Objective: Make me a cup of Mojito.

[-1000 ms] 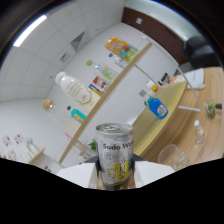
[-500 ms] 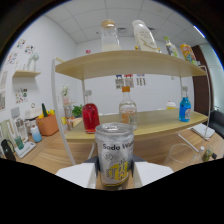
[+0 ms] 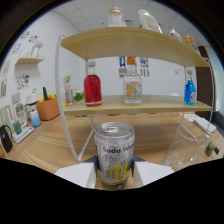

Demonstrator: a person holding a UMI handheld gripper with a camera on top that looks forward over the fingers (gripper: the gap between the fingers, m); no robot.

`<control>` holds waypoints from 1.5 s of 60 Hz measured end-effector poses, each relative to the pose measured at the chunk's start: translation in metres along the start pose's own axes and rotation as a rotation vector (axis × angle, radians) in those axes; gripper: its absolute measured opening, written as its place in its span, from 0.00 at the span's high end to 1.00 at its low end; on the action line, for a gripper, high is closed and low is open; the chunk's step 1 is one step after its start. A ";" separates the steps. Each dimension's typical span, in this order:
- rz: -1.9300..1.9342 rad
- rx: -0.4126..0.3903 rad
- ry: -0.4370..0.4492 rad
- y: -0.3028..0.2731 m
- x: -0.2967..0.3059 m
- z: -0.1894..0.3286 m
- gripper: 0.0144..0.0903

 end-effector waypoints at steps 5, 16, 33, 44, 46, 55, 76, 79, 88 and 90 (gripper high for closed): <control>-0.026 0.000 -0.003 0.004 -0.001 -0.006 0.48; -0.053 -0.041 0.006 0.008 -0.003 -0.012 0.45; -0.039 -0.113 0.016 -0.032 -0.004 -0.079 0.06; -0.051 -0.205 0.035 -0.034 0.011 -0.138 0.06; -0.053 -0.220 0.038 -0.031 0.018 -0.146 0.06; -0.078 -0.279 0.088 -0.022 0.064 -0.175 0.06; -0.072 -0.326 0.129 -0.023 0.125 -0.190 0.06; -0.055 -0.331 0.124 -0.022 0.126 -0.191 0.06; -0.043 -0.336 0.108 -0.022 0.124 -0.192 0.06; -0.041 -0.335 0.106 -0.022 0.123 -0.192 0.06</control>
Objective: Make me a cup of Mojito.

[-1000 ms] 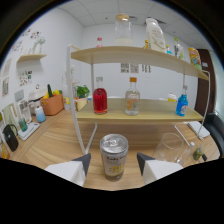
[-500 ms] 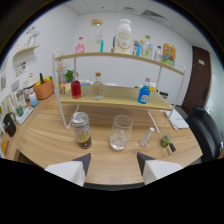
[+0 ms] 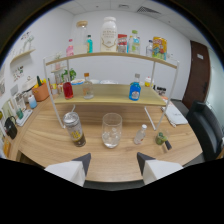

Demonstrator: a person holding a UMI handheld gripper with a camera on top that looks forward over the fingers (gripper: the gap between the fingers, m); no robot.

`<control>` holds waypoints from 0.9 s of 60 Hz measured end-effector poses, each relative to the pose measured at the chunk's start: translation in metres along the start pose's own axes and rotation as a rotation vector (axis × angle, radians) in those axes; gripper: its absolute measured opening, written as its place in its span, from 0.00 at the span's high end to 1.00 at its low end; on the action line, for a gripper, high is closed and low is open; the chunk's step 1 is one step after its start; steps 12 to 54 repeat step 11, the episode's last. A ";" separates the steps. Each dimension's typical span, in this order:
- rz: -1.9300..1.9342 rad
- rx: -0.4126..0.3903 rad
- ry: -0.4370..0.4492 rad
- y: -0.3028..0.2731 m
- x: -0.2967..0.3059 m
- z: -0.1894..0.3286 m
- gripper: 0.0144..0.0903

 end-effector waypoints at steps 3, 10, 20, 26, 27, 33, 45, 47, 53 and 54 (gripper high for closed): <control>0.001 -0.002 -0.002 0.000 -0.001 0.000 0.06; 0.010 -0.005 -0.008 0.001 -0.005 -0.001 0.06; 0.011 -0.005 -0.009 0.001 -0.005 -0.001 0.06; 0.011 -0.005 -0.009 0.001 -0.005 -0.001 0.06; 0.011 -0.005 -0.009 0.001 -0.005 -0.001 0.06; 0.011 -0.005 -0.009 0.001 -0.005 -0.001 0.06; 0.011 -0.005 -0.009 0.001 -0.005 -0.001 0.06; 0.011 -0.005 -0.009 0.001 -0.005 -0.001 0.06; 0.011 -0.005 -0.009 0.001 -0.005 -0.001 0.06; 0.011 -0.005 -0.009 0.001 -0.005 -0.001 0.06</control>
